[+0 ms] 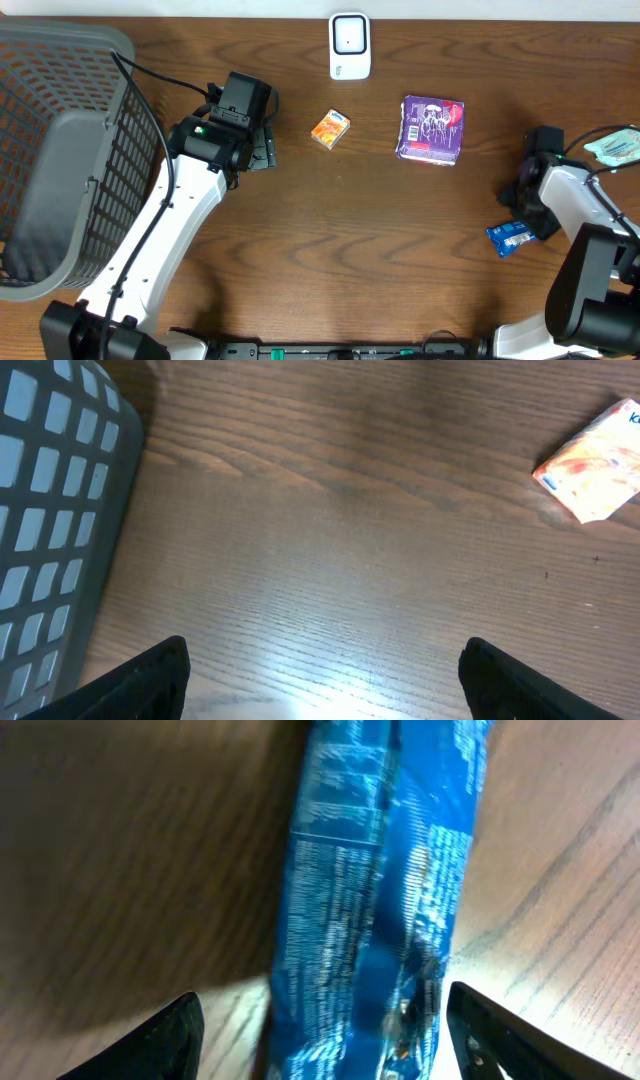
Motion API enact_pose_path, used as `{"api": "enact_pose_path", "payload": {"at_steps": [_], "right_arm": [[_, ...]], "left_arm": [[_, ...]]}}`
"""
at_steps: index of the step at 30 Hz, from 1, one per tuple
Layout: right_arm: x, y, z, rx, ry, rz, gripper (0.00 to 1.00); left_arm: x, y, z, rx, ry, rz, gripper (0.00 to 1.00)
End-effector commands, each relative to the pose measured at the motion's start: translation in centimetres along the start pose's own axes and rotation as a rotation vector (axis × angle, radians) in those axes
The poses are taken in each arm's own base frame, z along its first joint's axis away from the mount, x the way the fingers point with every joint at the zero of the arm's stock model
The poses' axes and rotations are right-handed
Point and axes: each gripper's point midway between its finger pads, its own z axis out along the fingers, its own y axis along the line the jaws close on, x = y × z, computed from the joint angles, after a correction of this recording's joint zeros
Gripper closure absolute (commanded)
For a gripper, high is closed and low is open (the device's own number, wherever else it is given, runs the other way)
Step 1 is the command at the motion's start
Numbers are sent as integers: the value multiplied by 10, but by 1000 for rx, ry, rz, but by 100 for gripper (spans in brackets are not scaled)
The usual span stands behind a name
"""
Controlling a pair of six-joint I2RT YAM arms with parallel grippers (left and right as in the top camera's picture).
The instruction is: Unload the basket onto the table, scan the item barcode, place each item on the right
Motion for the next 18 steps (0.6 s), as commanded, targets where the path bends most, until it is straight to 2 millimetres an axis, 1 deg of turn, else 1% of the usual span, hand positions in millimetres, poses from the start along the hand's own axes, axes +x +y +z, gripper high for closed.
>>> {"api": "enact_pose_path", "payload": {"at_steps": [1,4,7,8,10,11,12,13,16,18], "right_arm": [[9,-19,9,74,-10,88,29],[18,-27,14,102,2,107,35],[22,-30,16,110,11,105,42],[23,-29,16,109,11,104,46],[24,-26,17,92,24,106,64],[26,-23,16,75,39,106,78],[29,-18,16,48,60,95,96],[31,-12,14,19,81,83,99],[30,11,6,-94,128,37,99],[27,34,-5,-212,157,-34,99]], "left_arm": [[-3,3,0,-19,-8,-10,14],[-3,3,0,-19,-7,-10,14],[-3,3,0,-19,-8,-10,14],[-3,3,0,-19,-7,-10,14],[-3,3,0,-19,-7,-10,14],[-3,3,0,-19,-7,-10,14],[-3,3,0,-19,-8,-10,14],[-3,3,0,-19,-8,-10,14],[-3,3,0,-19,-8,-10,14],[-3,3,0,-19,-7,-10,14]]}}
